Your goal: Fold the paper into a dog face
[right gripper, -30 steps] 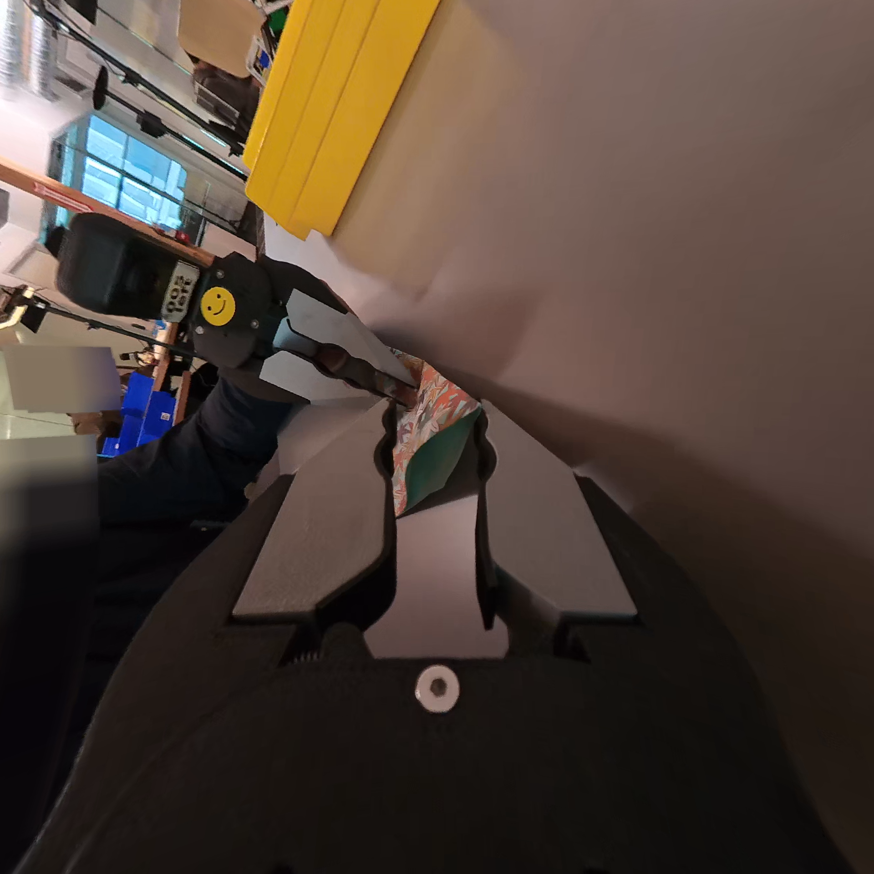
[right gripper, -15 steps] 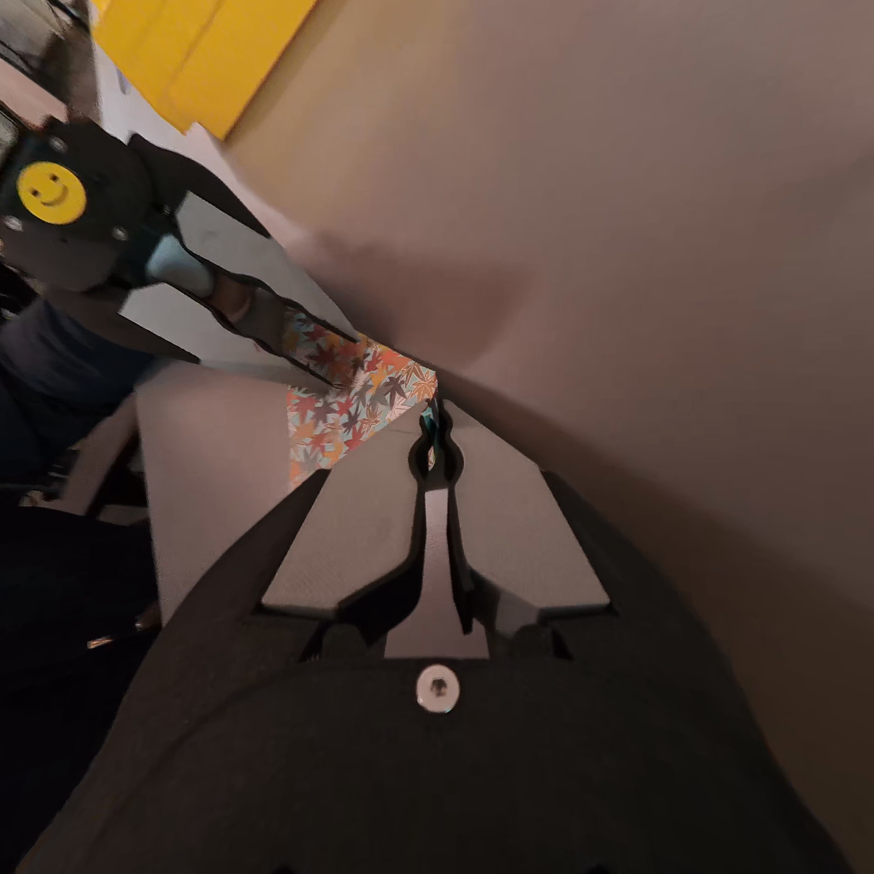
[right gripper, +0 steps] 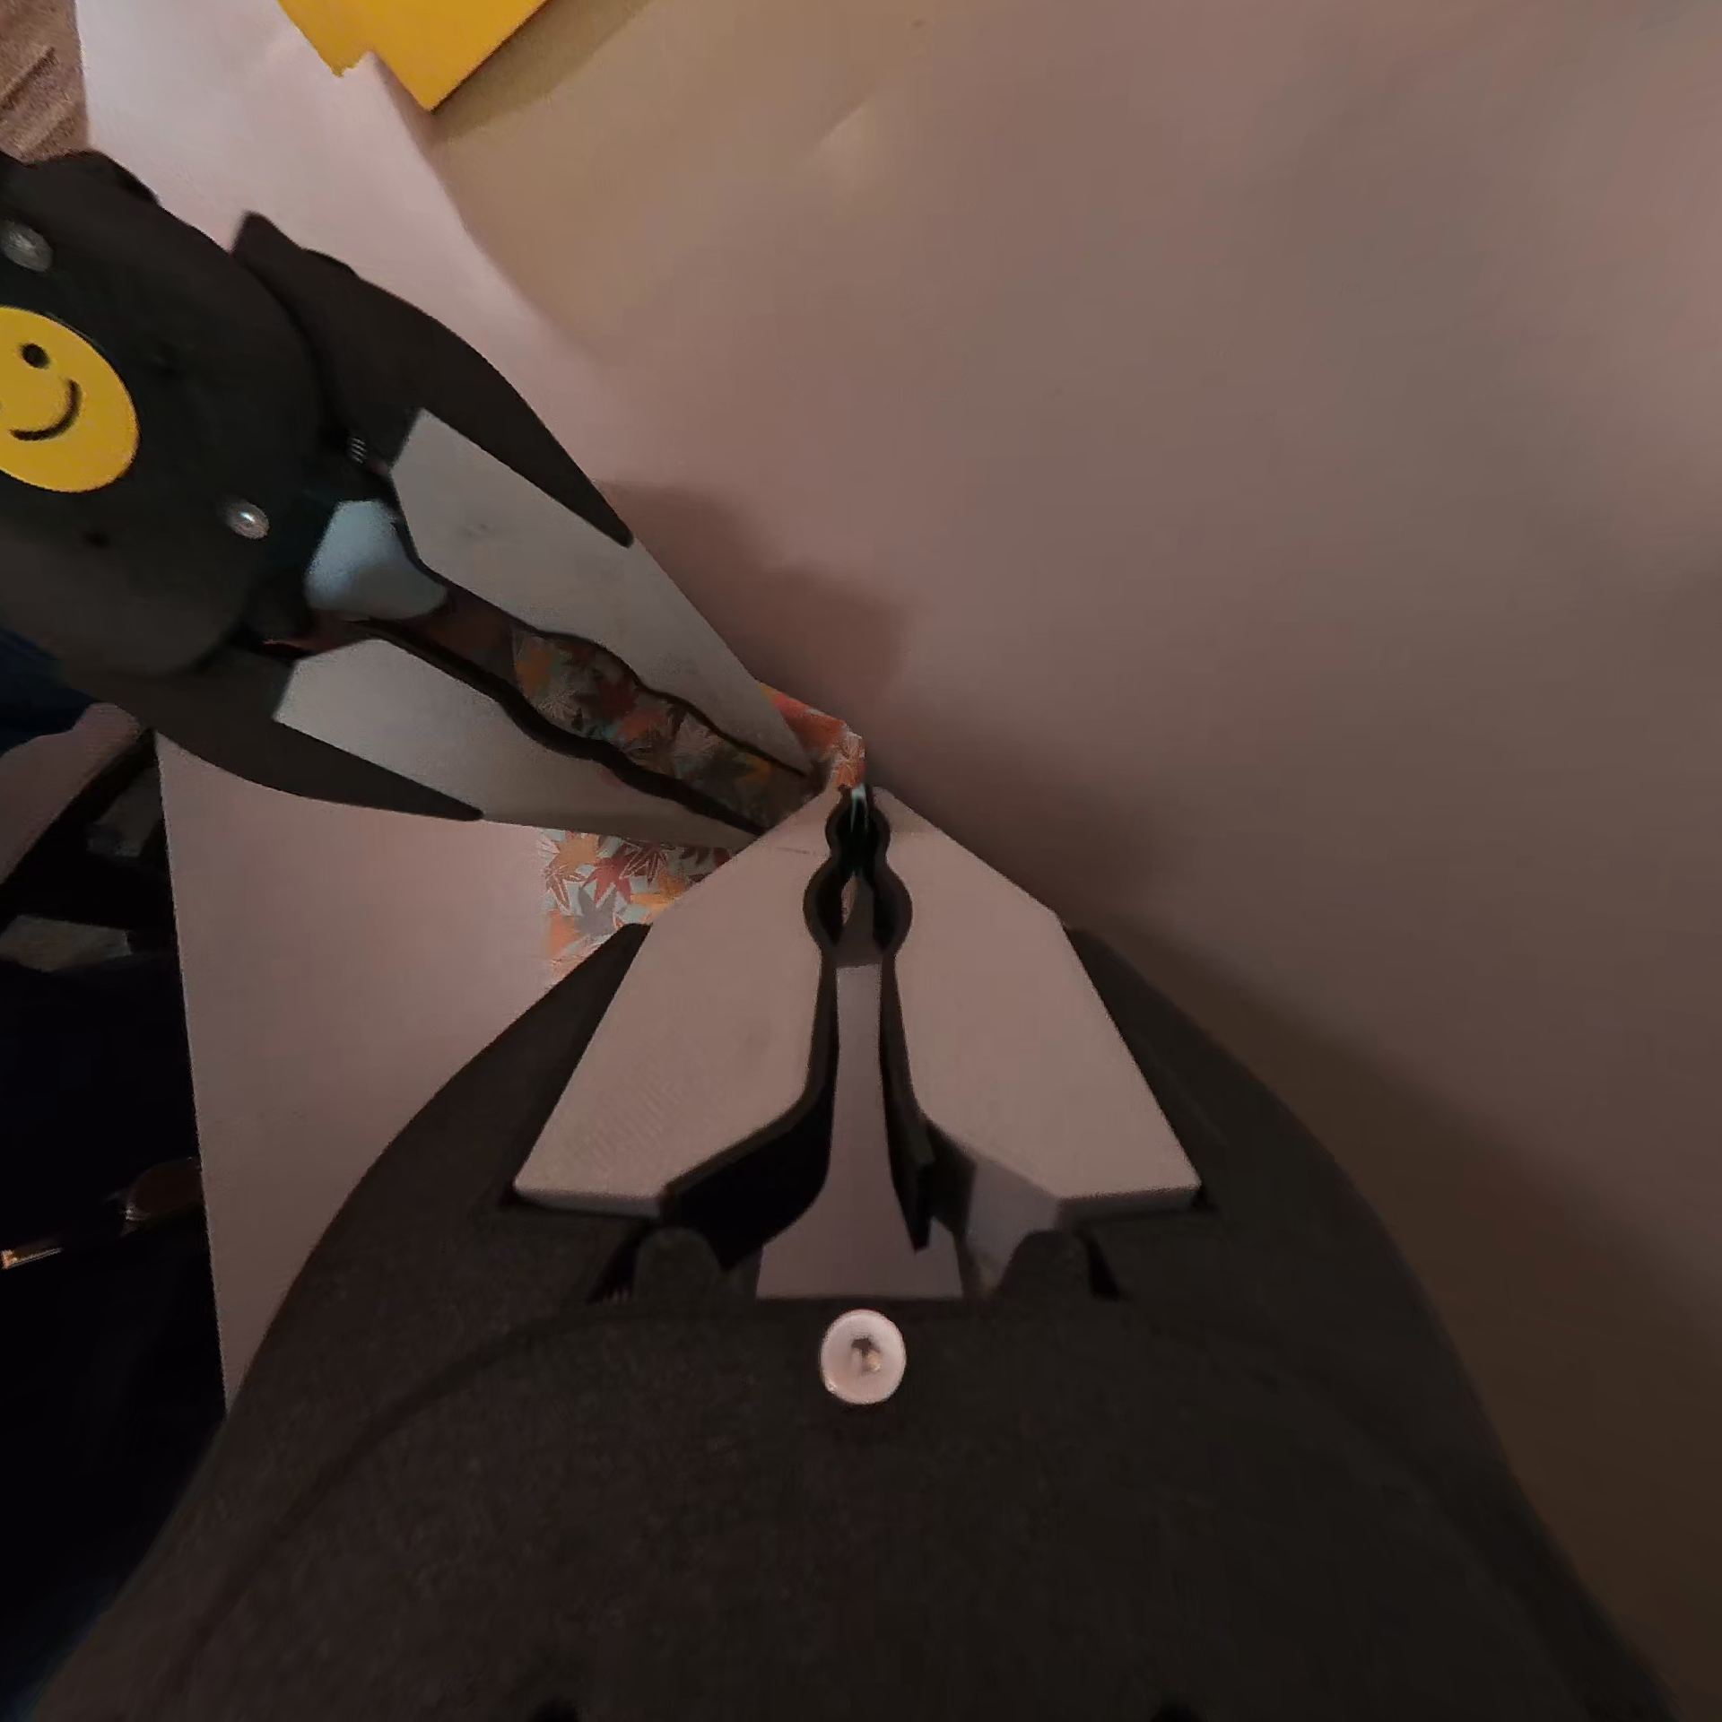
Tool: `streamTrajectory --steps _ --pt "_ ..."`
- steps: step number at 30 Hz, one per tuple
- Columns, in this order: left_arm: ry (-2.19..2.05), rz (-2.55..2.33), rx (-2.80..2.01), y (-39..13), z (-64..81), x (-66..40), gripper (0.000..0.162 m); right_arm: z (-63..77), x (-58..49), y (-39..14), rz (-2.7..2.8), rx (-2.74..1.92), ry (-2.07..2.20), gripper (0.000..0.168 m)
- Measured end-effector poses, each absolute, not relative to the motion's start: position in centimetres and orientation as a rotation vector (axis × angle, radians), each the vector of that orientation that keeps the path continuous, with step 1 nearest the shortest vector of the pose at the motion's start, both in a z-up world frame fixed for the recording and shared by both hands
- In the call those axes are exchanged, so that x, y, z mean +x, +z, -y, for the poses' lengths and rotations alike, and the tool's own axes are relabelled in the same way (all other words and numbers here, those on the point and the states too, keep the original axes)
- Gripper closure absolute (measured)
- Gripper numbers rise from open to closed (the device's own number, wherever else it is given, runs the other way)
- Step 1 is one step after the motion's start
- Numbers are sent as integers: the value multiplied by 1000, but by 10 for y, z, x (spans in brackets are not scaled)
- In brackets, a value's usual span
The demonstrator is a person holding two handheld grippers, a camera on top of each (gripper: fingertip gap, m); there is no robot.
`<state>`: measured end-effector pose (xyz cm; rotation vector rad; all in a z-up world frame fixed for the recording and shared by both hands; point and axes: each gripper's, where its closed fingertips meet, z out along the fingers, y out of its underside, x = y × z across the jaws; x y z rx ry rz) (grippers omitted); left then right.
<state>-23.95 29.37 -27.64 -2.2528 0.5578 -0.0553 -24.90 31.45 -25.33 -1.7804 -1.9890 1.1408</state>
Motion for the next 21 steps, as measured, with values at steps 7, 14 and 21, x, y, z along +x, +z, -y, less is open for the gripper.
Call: streamTrajectory --steps 7,14,21 --pt "-41 -525 -2263 -278 -295 -246 160 -314 -247 -253 2034 -1715 1111 168" --pt "-67 -453 -2268 -278 -298 -261 157 -319 -248 -258 2087 -1538 954 168" --pt "-16 -457 -2234 -272 -300 -267 154 -317 -252 -258 2097 -1433 778 168"
